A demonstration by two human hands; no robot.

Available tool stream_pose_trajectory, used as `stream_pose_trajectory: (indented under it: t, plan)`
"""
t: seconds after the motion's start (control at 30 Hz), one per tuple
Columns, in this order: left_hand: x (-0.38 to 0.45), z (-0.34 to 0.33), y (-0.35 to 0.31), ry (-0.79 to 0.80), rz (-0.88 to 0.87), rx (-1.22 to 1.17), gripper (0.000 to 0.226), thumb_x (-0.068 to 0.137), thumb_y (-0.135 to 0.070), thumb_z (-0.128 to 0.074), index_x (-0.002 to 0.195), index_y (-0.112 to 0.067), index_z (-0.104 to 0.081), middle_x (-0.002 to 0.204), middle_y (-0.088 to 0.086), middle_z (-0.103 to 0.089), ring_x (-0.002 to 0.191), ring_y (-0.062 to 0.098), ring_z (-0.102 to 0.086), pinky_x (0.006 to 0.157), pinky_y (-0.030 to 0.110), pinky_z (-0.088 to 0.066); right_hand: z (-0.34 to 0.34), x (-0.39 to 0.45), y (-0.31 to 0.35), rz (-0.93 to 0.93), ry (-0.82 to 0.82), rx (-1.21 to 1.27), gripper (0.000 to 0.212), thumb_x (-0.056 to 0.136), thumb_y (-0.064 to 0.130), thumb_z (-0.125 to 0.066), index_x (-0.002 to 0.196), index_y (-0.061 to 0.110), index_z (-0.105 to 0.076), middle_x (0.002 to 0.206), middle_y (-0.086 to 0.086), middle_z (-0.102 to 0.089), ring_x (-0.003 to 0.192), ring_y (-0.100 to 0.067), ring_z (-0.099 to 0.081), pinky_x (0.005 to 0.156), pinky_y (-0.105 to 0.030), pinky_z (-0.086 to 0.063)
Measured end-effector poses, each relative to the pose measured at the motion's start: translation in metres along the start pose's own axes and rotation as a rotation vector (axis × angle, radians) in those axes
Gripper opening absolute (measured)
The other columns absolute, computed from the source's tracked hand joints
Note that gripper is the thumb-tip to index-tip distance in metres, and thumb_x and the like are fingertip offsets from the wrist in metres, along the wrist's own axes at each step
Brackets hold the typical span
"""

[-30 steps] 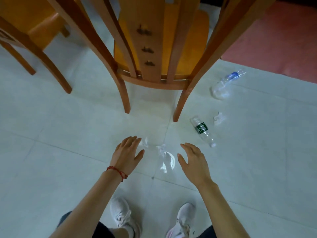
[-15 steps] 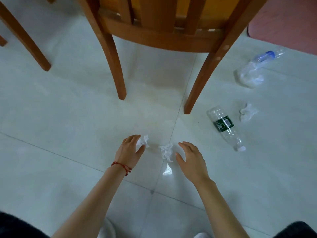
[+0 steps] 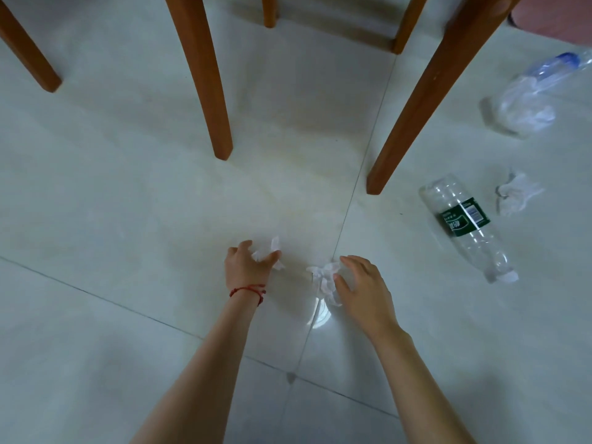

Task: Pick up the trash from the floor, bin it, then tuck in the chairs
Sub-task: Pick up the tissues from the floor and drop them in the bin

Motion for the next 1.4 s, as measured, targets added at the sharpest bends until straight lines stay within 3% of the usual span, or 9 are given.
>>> stream_pose_trajectory:
  t: [0.13,0.23,0.43,0.57,0.8,0.97,1.13,1.27,1.4]
  plan:
    - [0.008,-0.005,-0.006,-0.033,0.029,-0.041,0.063,0.067,-0.032,-0.078,0.119,-0.005,-0.055,0.119,0.015,-0.049,0.103,0.029,-0.055,0.086,0.027,-0.039,-0.005,-0.007,-0.012,-0.025,-0.004,-0.008,0.033,0.092,0.024,-0.049,0.124,0.016,-0.051,0.135,0.002,-0.048,0.123,-0.017,-0.041,0.087,-0.018,-0.028]
    - [0.013,-0.011,-0.01,-0.025,0.009,-0.042,0.058,0.066,-0.026,-0.078,0.115,-0.004,-0.056,0.118,0.014,-0.048,0.099,0.028,-0.056,0.08,0.024,-0.038,-0.006,-0.004,-0.011,-0.028,-0.018,-0.003,0.034,0.092,0.023,-0.049,0.126,0.016,-0.05,0.135,0.001,-0.048,0.123,-0.018,-0.041,0.092,-0.021,-0.031]
    - [0.014,-0.021,-0.006,-0.043,-0.019,-0.078,0.033,0.074,-0.008,-0.064,0.105,-0.002,-0.062,0.113,0.016,-0.052,0.089,0.029,-0.056,0.071,0.021,-0.035,-0.01,0.0,-0.001,0.012,-0.028,-0.002,0.036,0.093,0.025,-0.049,0.128,0.017,-0.049,0.136,0.003,-0.046,0.126,-0.015,-0.039,0.096,-0.023,-0.032]
    - [0.014,-0.022,0.005,-0.057,-0.036,-0.15,0.017,0.072,-0.007,-0.065,0.088,-0.004,-0.069,0.095,0.013,-0.065,0.079,0.023,-0.056,0.062,0.018,-0.03,-0.016,0.001,0.0,0.014,-0.037,0.021,0.034,0.092,0.023,-0.05,0.126,0.018,-0.051,0.134,0.005,-0.048,0.123,-0.013,-0.041,0.09,-0.019,-0.03]
    - [0.006,-0.013,0.016,0.013,0.096,-0.563,0.017,0.059,-0.009,-0.074,0.062,-0.024,-0.067,0.057,-0.006,-0.061,0.057,0.01,-0.056,0.057,0.018,-0.042,-0.025,0.007,-0.002,-0.021,-0.111,0.116,0.031,0.09,0.018,-0.051,0.121,0.02,-0.055,0.127,0.005,-0.054,0.119,-0.013,-0.045,0.085,-0.021,-0.031]
    - [-0.008,-0.011,0.02,0.064,0.117,-0.714,0.015,0.069,0.006,-0.068,0.071,-0.009,-0.067,0.056,0.001,-0.055,0.041,-0.002,-0.05,0.044,0.009,-0.039,-0.037,0.01,-0.006,-0.06,-0.1,0.121,0.038,0.083,0.022,-0.06,0.121,0.024,-0.056,0.126,0.009,-0.053,0.118,-0.012,-0.046,0.086,-0.023,-0.036]
    - [-0.005,-0.016,0.032,0.069,0.065,-0.63,0.015,0.058,-0.015,-0.073,0.063,-0.029,-0.068,0.053,-0.012,-0.062,0.049,0.0,-0.054,0.053,0.012,-0.043,-0.054,0.009,-0.006,-0.024,-0.098,0.061,0.046,0.079,0.028,-0.069,0.124,0.025,-0.056,0.131,0.007,-0.05,0.124,-0.012,-0.039,0.094,-0.027,-0.038]
    - [-0.01,-0.015,0.035,0.06,0.026,-0.597,0.018,0.066,-0.006,-0.073,0.065,-0.023,-0.068,0.058,-0.008,-0.062,0.049,-0.001,-0.053,0.052,0.008,-0.04,-0.064,0.013,-0.007,-0.044,-0.146,0.062,0.037,0.082,0.022,-0.065,0.118,0.02,-0.061,0.129,0.003,-0.047,0.118,-0.015,-0.04,0.081,-0.024,-0.039]
    - [-0.01,-0.014,0.04,0.034,0.032,-0.589,0.012,0.061,-0.014,-0.074,0.068,-0.023,-0.069,0.061,-0.006,-0.064,0.057,0.007,-0.056,0.056,0.014,-0.043,-0.067,0.017,-0.008,-0.07,-0.199,0.173,0.023,0.081,0.005,-0.06,0.099,0.015,-0.07,0.108,0.001,-0.051,0.098,-0.013,-0.054,0.074,-0.015,-0.039]
Point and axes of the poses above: each hand's wrist, its own x-axis towards the middle knuckle, its own z-axis out of the back of the hand, y = z × x, the point moved 3 cm from there along x, towards the middle knuckle
